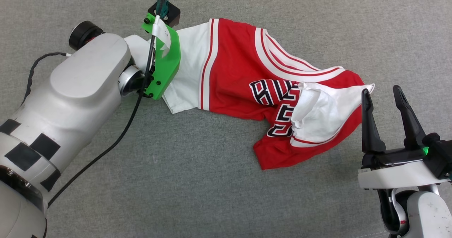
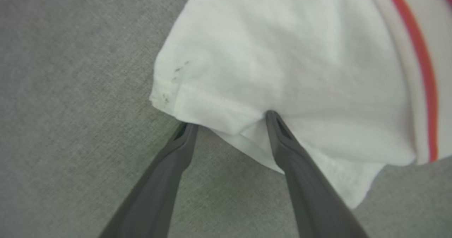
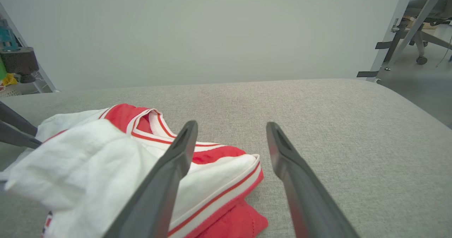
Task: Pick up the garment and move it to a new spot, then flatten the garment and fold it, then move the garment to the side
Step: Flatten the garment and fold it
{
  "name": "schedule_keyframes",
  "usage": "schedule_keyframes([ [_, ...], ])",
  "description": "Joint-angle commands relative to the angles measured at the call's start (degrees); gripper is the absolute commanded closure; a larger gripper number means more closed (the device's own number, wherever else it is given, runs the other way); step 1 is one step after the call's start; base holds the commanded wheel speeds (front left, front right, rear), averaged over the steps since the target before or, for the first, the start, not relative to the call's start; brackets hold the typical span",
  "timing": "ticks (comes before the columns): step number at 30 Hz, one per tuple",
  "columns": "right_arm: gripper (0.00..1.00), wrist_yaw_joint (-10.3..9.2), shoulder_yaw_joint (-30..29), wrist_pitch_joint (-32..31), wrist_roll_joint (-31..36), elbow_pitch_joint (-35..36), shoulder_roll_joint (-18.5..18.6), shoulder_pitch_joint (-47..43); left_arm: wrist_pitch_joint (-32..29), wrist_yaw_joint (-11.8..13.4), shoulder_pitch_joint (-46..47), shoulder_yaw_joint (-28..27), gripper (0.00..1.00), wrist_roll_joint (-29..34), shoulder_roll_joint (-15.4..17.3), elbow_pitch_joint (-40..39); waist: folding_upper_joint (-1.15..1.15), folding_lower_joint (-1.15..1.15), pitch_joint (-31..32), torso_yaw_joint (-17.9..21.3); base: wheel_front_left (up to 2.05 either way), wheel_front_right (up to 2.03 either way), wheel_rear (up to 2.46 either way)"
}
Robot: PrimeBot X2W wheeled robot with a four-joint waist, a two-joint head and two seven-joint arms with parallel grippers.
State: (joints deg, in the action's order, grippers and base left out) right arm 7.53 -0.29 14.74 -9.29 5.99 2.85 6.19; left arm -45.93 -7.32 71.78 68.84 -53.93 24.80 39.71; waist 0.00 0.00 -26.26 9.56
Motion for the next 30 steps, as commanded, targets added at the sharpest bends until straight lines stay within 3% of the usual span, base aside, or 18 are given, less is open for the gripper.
schedule_keyframes([
  [1,0.0,-0.04,-0.16,0.26,-0.3,0.2,0.03,1.28,0.06,-0.16,-3.93,2.58,0.0,-0.83,-0.21,0.86,0.0,0.0,-0.28,0.03,0.0,0.0,0.0],
  [2,0.0,-0.04,-0.22,0.26,-0.27,0.18,0.03,1.3,0.54,-0.16,-4.09,2.86,0.6,-1.09,-0.28,0.66,0.0,0.0,-0.21,-0.12,0.0,0.0,0.0],
  [3,0.0,-0.04,-0.3,0.26,-0.22,0.18,0.03,1.33,1.66,-0.16,-4.11,3.1,0.95,-1.28,-0.32,0.41,0.0,0.0,-0.05,-0.37,0.0,0.0,0.0],
  [4,0.0,-0.04,-0.37,0.26,-0.18,0.18,0.03,1.31,2.69,-0.16,-4.06,3.27,1.0,-1.35,-0.33,0.13,0.0,0.0,0.18,-0.6,0.0,0.0,0.0],
  [10,0.0,-0.04,-0.97,0.26,0.27,-0.2,0.03,0.02,15.64,-0.16,-3.0,2.76,1.0,-1.84,0.95,-2.19,0.0,0.0,3.77,-2.98,0.0,0.0,0.0],
  [15,0.0,-0.04,-1.58,0.26,0.63,-0.5,0.03,-2.05,24.1,-0.16,-4.58,1.89,1.0,-3.33,4.53,-5.35,0.0,0.0,7.59,-5.83,0.0,0.0,0.0],
  [22,0.0,-0.04,-1.87,0.26,0.98,-0.52,0.03,-3.87,28.38,0.82,-9.88,0.12,1.0,-6.16,10.74,-8.04,0.0,0.0,10.86,-8.96,0.0,0.0,0.0],
  [30,0.0,-0.04,-2.03,0.26,1.21,-0.56,0.03,-5.01,30.12,5.65,-19.31,0.1,1.0,-8.85,16.63,-8.53,0.0,0.0,12.03,-9.7,0.0,0.0,0.0],
])
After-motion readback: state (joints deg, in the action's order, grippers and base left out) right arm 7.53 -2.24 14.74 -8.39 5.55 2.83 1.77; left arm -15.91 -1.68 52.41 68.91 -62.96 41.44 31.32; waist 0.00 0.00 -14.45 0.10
